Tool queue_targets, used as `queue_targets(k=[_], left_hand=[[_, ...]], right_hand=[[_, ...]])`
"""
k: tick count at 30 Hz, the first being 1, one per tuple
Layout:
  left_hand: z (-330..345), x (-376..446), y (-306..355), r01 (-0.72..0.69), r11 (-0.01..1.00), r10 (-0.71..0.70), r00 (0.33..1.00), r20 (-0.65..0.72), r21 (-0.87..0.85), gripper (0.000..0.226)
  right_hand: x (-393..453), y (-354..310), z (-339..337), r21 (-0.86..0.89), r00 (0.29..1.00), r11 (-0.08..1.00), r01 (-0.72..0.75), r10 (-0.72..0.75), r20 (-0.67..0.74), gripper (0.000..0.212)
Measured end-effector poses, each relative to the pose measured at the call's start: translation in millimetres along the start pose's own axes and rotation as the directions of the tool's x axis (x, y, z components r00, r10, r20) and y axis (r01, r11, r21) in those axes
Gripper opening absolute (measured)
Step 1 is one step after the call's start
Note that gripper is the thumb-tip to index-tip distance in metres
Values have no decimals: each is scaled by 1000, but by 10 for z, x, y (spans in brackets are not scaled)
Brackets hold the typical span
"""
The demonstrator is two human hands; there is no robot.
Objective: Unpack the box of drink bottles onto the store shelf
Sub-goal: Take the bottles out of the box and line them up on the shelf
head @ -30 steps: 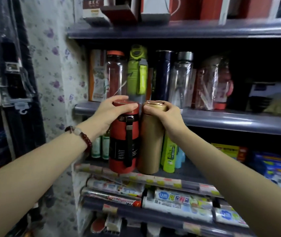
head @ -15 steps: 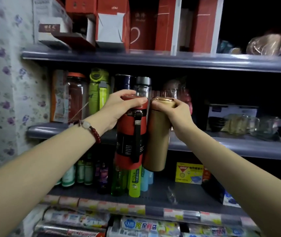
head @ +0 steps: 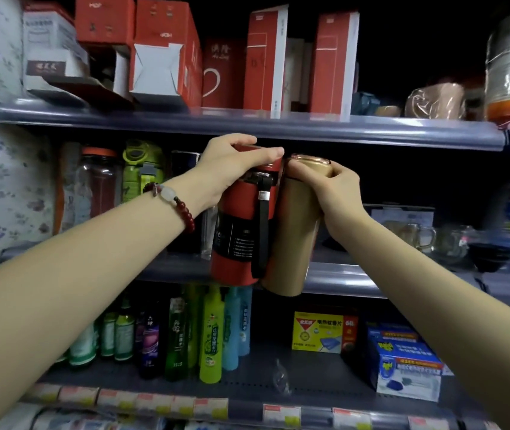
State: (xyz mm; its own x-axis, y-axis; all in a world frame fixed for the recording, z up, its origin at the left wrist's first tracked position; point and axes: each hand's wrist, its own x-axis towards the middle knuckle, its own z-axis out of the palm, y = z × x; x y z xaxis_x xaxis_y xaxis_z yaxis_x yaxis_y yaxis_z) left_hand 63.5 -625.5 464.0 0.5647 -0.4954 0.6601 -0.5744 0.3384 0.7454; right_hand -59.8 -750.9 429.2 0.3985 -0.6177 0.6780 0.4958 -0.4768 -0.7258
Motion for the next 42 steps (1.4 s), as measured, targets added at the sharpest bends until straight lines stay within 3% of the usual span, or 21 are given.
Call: queue_targets(k=[5, 12, 18, 28, 35, 38, 42], left_hand=[[208, 106, 68, -61, 998, 61, 998, -7, 15, 74], [395, 124, 107, -243, 964, 248, 968, -42, 104, 71], [540, 118, -136, -287, 942, 306, 947, -100, 172, 68], [675, 379, -531, -167, 982, 175, 980, -96, 91, 73], [693, 669, -603, -20, 997, 17, 999, 39, 78, 87], [710, 724, -698, -14, 995, 6, 997, 81, 100, 70], [691, 735, -805, 14, 997, -24, 991, 128, 77, 68]], right_hand=[[155, -37, -175, -63, 997, 996, 55, -58, -50, 50], [254, -47, -297, -118, 971, 979, 164, -182, -156, 60], [276, 89, -311, -146, 949, 974, 172, -204, -241, 56], [471, 367, -370, -220, 955, 962, 164, -211, -209, 68], [819, 511, -407, -214, 993, 977, -19, -7, -116, 86], [863, 628, -391, -218, 994, 974, -67, 45, -101, 87], [809, 811, -373, -259, 994, 960, -103, 90, -63, 92]])
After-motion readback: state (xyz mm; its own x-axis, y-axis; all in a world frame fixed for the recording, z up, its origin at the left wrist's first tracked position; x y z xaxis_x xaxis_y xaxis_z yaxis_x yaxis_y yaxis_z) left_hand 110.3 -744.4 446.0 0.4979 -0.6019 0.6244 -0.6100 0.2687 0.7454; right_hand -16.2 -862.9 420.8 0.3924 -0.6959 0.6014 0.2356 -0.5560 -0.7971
